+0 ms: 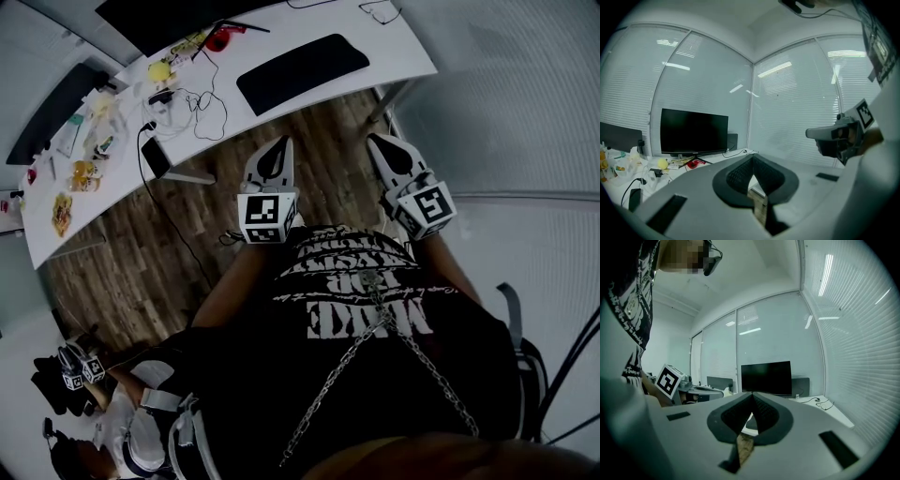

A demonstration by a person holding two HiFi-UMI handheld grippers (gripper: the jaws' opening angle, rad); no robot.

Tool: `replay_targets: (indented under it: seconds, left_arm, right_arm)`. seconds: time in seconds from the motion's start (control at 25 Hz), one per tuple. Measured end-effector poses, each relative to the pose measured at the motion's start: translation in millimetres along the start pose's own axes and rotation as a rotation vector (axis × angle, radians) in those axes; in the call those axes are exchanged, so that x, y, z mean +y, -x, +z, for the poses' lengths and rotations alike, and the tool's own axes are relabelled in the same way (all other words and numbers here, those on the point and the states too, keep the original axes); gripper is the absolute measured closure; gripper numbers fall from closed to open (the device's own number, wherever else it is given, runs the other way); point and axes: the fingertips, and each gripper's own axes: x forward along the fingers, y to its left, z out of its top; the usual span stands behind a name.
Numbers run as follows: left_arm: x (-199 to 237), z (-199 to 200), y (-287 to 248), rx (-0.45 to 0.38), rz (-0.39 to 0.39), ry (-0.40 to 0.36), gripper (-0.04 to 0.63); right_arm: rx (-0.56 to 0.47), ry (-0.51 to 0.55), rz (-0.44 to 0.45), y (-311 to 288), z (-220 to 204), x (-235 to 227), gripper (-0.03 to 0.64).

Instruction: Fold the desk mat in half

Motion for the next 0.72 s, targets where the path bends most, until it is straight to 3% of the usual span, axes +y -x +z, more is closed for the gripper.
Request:
replay_targets:
  seconds: [0.56, 0.72]
  left_arm:
    - [78.1, 14.8, -22.6, -0.055, -0.059, 0.033, 0.588]
    - [97.8, 13.8, -25.5, -0.05, -0.05, 0.085, 0.586]
  right_arm:
    - [-0.002, 0.072, -0.062, -74.4, 14.7, 19.6, 0.618]
    - [0.02, 0.077, -0.055, -88.9, 12.2, 27.6, 0.618]
